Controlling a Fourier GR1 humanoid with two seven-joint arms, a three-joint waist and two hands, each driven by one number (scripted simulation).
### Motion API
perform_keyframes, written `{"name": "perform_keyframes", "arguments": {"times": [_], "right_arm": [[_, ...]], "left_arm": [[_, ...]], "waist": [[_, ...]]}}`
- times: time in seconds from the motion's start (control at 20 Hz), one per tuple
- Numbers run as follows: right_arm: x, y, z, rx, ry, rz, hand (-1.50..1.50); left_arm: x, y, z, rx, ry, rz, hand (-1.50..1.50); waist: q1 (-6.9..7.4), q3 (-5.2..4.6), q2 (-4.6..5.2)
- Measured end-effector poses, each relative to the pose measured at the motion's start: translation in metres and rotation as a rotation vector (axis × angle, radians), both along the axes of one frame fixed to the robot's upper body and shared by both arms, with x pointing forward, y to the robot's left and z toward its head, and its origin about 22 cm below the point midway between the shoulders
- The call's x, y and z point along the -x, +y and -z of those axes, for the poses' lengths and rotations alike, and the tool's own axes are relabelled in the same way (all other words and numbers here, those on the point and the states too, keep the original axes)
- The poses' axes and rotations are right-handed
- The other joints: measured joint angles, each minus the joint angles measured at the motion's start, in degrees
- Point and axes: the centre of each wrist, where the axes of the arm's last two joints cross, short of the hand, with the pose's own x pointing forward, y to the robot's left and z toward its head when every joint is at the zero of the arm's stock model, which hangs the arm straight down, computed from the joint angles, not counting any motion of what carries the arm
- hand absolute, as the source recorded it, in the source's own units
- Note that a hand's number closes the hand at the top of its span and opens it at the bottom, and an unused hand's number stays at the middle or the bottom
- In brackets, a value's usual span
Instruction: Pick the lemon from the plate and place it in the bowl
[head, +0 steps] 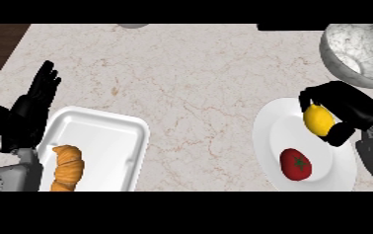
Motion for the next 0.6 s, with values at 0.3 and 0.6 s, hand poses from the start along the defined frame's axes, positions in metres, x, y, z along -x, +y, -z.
{"name": "perform_keyframes", "arguments": {"times": [0.3, 0.6], "right_arm": [[0.014, -0.020, -0.073, -0.135, -0.288, 0.058, 1.50], [0.028, -0.047, -0.132, -0.302, -0.427, 0.172, 1.50]], "left_arm": [[0.004, 0.007, 0.003, -0.002, 0.006, -0.025, 0.00], [0.004, 0.007, -0.001, 0.001, 0.000, -0.010, 0.00]], "waist": [[-1.28, 0.00, -0.37], [-0.41, 0.01, -0.11]]}}
